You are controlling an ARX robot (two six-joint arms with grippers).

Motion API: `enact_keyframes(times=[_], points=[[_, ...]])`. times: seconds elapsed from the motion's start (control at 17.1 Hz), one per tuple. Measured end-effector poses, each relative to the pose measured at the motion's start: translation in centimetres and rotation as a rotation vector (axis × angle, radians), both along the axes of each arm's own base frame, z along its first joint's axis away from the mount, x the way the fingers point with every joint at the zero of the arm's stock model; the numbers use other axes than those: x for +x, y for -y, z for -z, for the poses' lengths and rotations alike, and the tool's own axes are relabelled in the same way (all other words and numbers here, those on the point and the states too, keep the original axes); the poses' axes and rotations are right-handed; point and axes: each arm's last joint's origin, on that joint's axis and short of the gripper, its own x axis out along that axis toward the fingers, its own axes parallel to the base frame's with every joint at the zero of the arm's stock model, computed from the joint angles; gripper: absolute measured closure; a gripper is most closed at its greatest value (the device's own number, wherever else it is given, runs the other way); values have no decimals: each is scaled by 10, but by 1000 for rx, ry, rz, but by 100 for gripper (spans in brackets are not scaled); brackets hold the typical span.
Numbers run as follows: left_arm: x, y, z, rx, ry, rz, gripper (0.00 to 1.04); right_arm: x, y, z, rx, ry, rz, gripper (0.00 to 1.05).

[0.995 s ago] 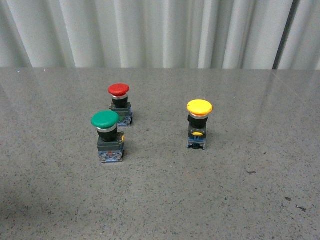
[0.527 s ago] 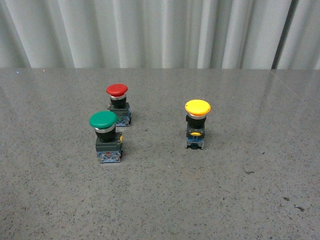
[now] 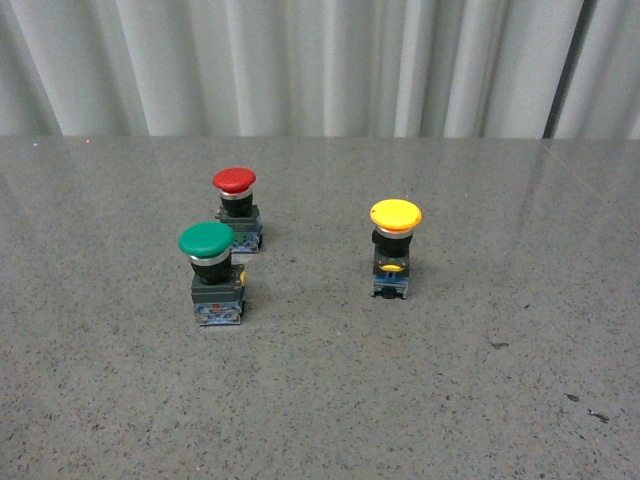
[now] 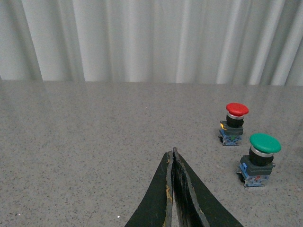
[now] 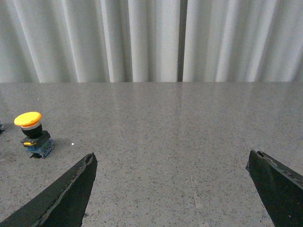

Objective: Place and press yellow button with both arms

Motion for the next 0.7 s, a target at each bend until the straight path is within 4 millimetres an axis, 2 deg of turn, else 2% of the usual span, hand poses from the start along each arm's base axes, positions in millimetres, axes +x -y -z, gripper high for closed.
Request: enact_keyframes(times=[0.18,0.59,0.7], points=[[-4,0,7,0,6,0,103,0,0,0,0,0,0,7],[-12,0,6,0,17,0,103,0,0,0,0,0,0,7],[-21,0,11,0,-12,0,103,0,0,0,0,0,0,7]])
